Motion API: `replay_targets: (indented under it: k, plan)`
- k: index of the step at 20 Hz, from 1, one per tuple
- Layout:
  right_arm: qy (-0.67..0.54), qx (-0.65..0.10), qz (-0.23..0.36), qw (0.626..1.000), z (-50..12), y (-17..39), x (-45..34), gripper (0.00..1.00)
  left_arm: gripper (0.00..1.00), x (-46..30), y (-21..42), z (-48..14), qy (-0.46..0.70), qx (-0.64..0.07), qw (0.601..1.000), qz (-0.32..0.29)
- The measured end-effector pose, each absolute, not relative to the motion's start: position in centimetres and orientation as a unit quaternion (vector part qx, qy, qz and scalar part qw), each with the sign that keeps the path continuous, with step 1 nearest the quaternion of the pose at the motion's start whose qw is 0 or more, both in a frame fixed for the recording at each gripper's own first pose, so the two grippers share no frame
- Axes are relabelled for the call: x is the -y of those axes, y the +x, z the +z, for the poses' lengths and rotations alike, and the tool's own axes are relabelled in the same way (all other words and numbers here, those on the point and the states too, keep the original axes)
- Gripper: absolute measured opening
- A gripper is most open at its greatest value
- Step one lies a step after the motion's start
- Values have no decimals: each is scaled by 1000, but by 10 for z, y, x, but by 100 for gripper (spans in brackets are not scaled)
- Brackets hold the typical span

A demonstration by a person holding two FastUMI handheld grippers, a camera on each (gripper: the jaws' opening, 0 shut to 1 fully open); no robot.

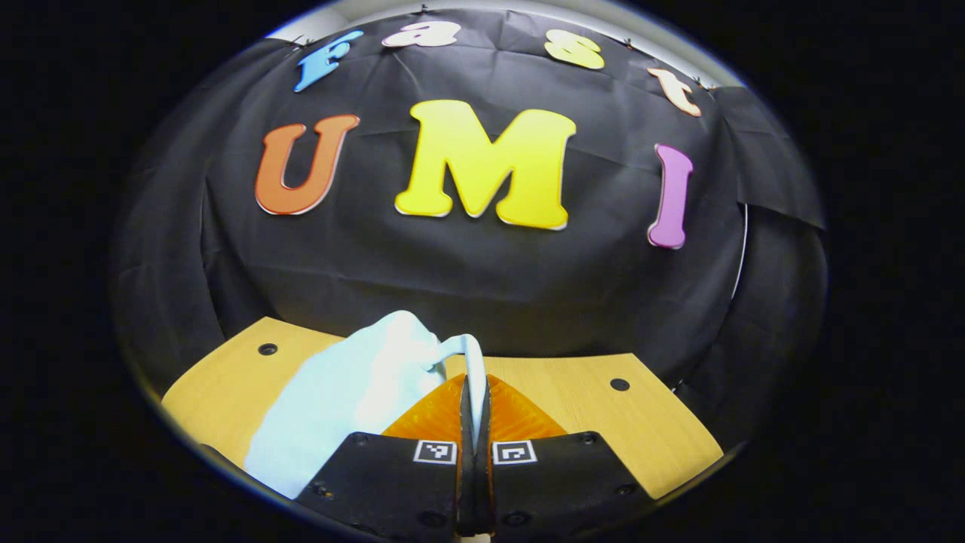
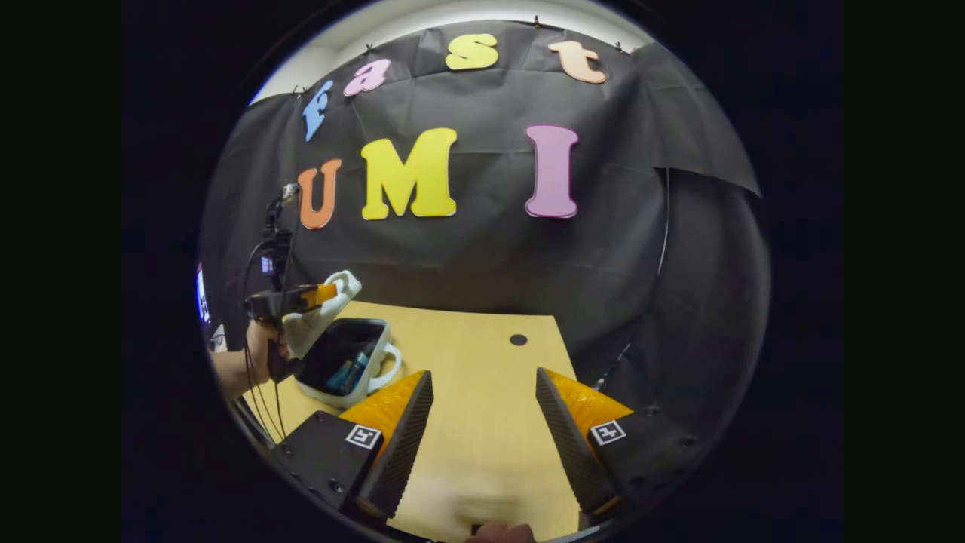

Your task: First open the suitcase, pack the skin care products into it, and then close the suitcase.

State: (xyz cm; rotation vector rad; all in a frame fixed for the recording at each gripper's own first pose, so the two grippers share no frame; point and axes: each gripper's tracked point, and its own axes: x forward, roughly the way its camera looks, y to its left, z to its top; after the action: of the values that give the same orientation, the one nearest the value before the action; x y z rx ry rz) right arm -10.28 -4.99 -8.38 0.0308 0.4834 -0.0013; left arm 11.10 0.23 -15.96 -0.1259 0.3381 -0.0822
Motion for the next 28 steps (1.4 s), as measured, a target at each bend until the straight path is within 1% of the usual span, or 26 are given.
replay_targets:
  k: [4,7,12,14,16,18,19,20,21,22,24,25,26,27,28]
  plan:
    - [4,-256,-13,967,-95,-101,67,82,4,37,124,-217,-51,-212,974,-58]
    - [12,-265,-24,964,-103,-96,75,82,4,48,132,-251,-25,-237,970,-51]
    - [12,-274,-24,961,-112,-88,78,82,5,57,136,-271,33,-232,972,-30]
    - [14,-277,-24,960,-115,-90,86,82,7,61,137,-278,62,-232,970,-25]
    - [16,-278,-24,960,-116,-87,88,82,12,59,134,-286,91,-241,966,-10]
    - [13,-279,-23,960,-116,-87,92,82,24,62,138,-290,101,-233,967,-1]
    - [11,-278,-23,960,-115,-88,94,82,23,64,137,-290,98,-231,968,-5]
    - [9,-277,-23,960,-115,-87,96,82,26,69,136,-293,84,-235,968,-13]
    - [8,-278,-24,960,-116,-87,98,82,27,70,136,-297,75,-240,968,-14]
    - [8,-277,-24,960,-116,-88,99,82,30,71,133,-298,70,-244,967,-13]
    - [7,-271,-23,962,-113,-86,100,82,29,75,128,-291,45,-243,969,-24]
    - [6,-266,-20,964,-110,-84,98,82,31,75,125,-281,37,-234,971,-26]
    - [6,-259,-17,966,-107,-80,94,82,44,76,122,-269,30,-226,973,-28]
    - [8,-254,-12,967,-103,-77,89,82,51,74,117,-255,23,-218,975,-25]
    - [11,-245,-5,969,-98,-71,82,82,51,74,110,-238,6,-207,978,-23]
